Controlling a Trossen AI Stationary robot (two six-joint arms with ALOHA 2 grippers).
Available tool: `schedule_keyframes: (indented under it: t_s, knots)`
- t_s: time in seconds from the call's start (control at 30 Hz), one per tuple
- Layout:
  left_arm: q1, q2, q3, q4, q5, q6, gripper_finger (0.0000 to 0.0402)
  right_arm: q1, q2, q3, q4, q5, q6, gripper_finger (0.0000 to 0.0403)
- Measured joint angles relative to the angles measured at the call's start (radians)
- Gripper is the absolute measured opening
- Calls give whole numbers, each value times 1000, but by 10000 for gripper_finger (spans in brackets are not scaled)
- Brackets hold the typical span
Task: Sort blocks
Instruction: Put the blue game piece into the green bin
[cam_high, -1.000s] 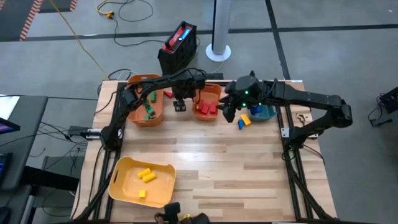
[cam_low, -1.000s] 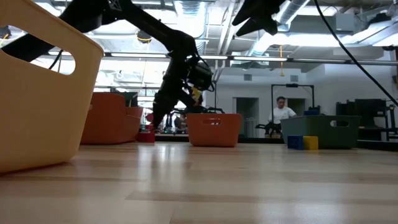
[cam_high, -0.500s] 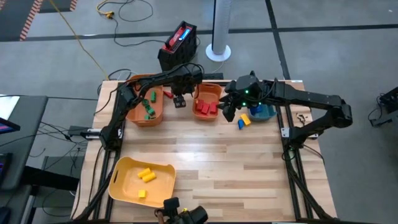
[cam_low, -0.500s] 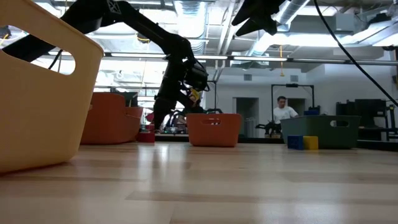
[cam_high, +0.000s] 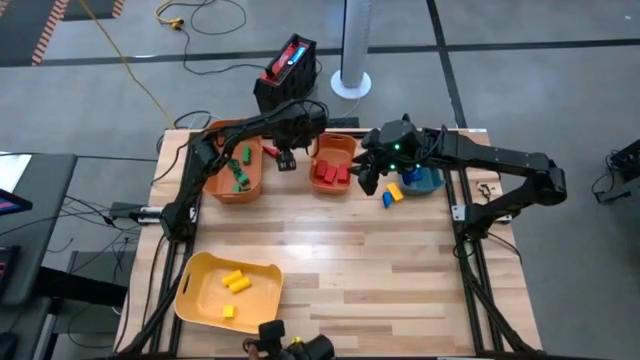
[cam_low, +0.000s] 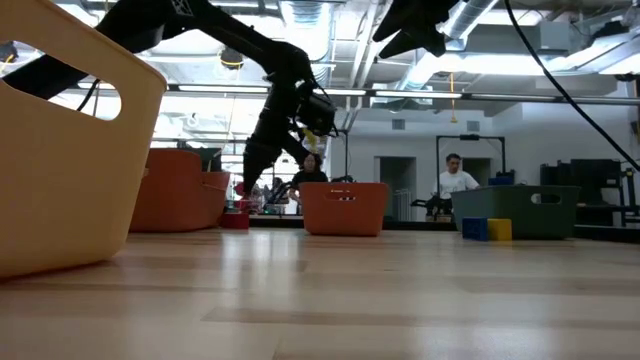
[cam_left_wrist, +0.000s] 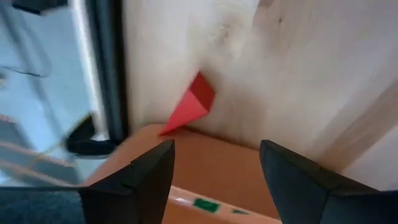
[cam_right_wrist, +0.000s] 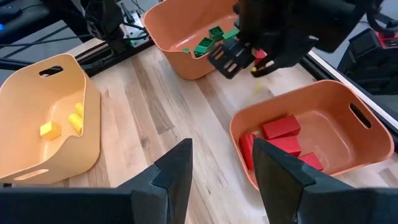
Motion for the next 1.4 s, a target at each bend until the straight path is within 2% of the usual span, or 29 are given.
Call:
schedule_keyframes:
  t_s: [0.1, 0.33, 0.5, 0.73, 0.87, 0.93, 1.13, 1.4]
  knots:
    - [18, 2, -10, 5, 63, -37, 220, 0, 0, 0, 0, 0, -1, 179]
    - [-27, 3, -11, 15, 66, -51, 195, -18, 0, 1, -30, -2, -16, 179]
    - [-64, -5, -11, 15, 66, -63, 190, -68, 0, -5, -285, -1, -49, 179]
    - [-72, -127, -11, 45, 86, -154, 189, -61, 2, -219, -330, -11, -53, 179]
    - [-83, -233, -11, 60, 89, -216, 189, -38, 2, -298, -314, -11, -56, 179]
    - [-97, -278, -11, 71, 107, -242, 189, -30, 2, -318, -302, -11, -116, 182]
    - [-175, -379, -11, 162, 161, -303, 189, -10, 2, -345, -289, -37, -353, 229]
    - [-373, -472, -11, 197, 164, -335, 189, -11, 72, -378, -221, -32, -466, 318]
